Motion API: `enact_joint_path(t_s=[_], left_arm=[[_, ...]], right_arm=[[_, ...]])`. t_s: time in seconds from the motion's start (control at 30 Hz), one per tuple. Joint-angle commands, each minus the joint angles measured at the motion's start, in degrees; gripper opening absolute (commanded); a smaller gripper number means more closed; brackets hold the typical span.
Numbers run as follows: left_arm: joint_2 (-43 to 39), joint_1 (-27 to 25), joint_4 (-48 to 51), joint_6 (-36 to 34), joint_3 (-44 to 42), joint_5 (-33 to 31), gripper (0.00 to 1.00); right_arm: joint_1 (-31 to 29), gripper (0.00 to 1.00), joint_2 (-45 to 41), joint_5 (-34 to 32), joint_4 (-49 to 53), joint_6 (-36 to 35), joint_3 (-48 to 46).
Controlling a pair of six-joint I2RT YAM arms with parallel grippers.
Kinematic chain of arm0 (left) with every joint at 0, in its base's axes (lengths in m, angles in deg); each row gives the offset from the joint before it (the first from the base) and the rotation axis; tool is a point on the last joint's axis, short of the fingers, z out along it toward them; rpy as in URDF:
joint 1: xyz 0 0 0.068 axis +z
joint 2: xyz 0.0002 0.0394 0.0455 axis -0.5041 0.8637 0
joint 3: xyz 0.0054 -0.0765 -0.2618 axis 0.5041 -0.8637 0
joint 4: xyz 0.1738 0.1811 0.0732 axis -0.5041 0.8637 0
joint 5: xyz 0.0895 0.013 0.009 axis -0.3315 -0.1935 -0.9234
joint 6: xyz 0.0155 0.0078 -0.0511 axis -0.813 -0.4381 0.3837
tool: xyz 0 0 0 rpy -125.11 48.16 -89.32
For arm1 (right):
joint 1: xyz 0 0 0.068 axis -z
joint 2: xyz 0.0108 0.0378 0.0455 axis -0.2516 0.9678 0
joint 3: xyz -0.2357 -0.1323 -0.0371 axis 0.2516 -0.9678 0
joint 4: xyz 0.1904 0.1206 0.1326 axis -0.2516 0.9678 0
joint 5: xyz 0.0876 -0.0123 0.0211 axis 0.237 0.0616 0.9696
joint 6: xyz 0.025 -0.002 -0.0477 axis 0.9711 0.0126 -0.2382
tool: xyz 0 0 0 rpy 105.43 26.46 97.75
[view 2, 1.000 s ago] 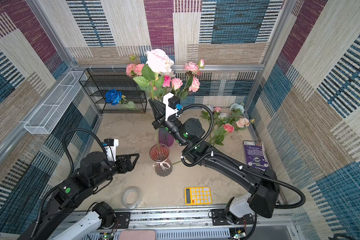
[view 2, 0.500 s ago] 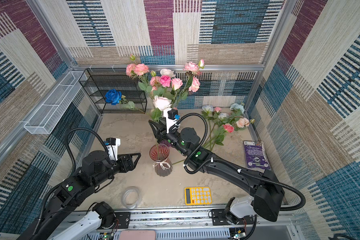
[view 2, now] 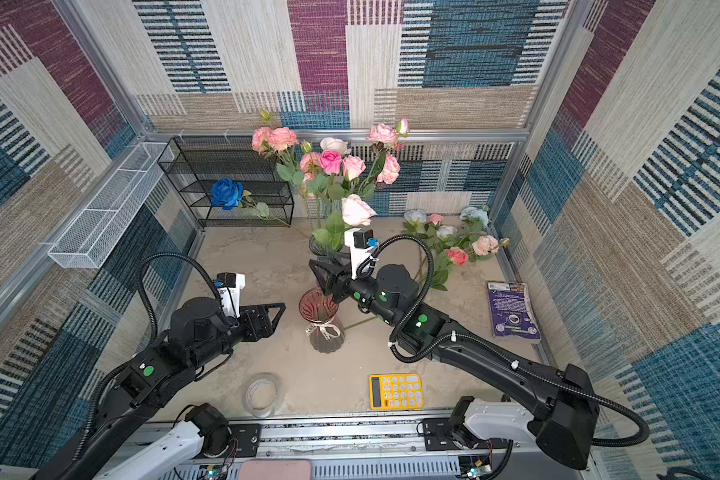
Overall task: Arrange the flowers into the vase
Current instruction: 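Open the right gripper and move it back to the flower pile, then close the right gripper on the pale blue rose stem and lift it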
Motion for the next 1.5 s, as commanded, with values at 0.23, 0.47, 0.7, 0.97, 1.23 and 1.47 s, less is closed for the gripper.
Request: enact_joint_path(t_s=[0.23,0.47,0.7,0.97,1.23,1.47], left_arm=[[0.45,0.07,-2.27,-1.85,0.34,0.01,0.87],[0.38,0.18,-2.42,-2.27,0.67,-0.03,0.87],[-0.34,0.17,-2.48,-2.71,0.52,-0.46,0.87],[-1.17,0.2,-2.63,-2.17,-0.95,-0.05,0.87],[-1.42,0.25,-3.81,-0.69,-3.06,2.07,0.87],[-1.49,0.29,-3.94,-0.12,-3.39,3.07,0.87]], right_arm=[[-0.04,0.62,-5.58,2.89,9.49,2.71,-3.41],[-0.09,0.63,-11.38,8.32,12.2,0.08,-5.76],[0.0,0.58,-14.24,-1.87,22.3,3.4,-9.22],[6.56,0.45,-11.87,-13.47,29.39,14.41,-15.55],[29.63,0.36,2.49,1.65,23.01,15.54,-16.49],[37.49,0.33,22.83,-5.07,19.99,10.14,-1.18]])
